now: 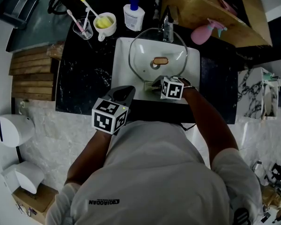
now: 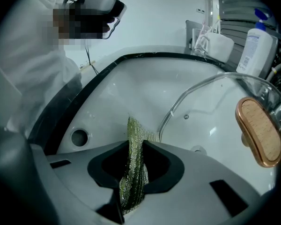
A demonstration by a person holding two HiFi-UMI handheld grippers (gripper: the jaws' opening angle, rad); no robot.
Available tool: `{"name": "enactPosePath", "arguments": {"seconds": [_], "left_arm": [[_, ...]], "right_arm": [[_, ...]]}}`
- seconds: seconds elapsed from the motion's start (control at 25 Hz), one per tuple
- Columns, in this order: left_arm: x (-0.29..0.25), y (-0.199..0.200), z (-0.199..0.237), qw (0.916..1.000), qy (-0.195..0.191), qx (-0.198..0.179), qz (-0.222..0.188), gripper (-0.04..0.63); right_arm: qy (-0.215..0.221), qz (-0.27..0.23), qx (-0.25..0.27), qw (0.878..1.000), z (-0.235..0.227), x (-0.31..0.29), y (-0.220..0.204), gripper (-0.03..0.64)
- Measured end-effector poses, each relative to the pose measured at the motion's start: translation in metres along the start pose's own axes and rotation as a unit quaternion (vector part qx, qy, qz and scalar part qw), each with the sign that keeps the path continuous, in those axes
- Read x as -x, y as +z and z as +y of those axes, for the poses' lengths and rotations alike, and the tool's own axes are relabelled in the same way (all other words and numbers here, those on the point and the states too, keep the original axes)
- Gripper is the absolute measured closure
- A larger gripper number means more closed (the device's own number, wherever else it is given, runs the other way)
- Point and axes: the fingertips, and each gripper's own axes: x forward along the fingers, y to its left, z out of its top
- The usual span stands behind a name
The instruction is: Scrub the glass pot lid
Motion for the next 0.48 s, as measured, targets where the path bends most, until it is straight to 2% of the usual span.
{"name": "enactPosePath", "arguments": {"seconds": [0.28,0.48], "left_arm": [[0.004,-0.001,0.003,0.9999,-0.009,-0.011,0.008,0.58],[0.005,0.001,0.004,0.9994,-0.023,-0.021,0.012,0.58]], "right_arm": [[-0.026,0.006,-0.004,1.0,-0.005,0.009,0.002,0.523],[-0.091,-0.012,-0.022,0.995,-0.015,0.035,0.02,0.525]]}}
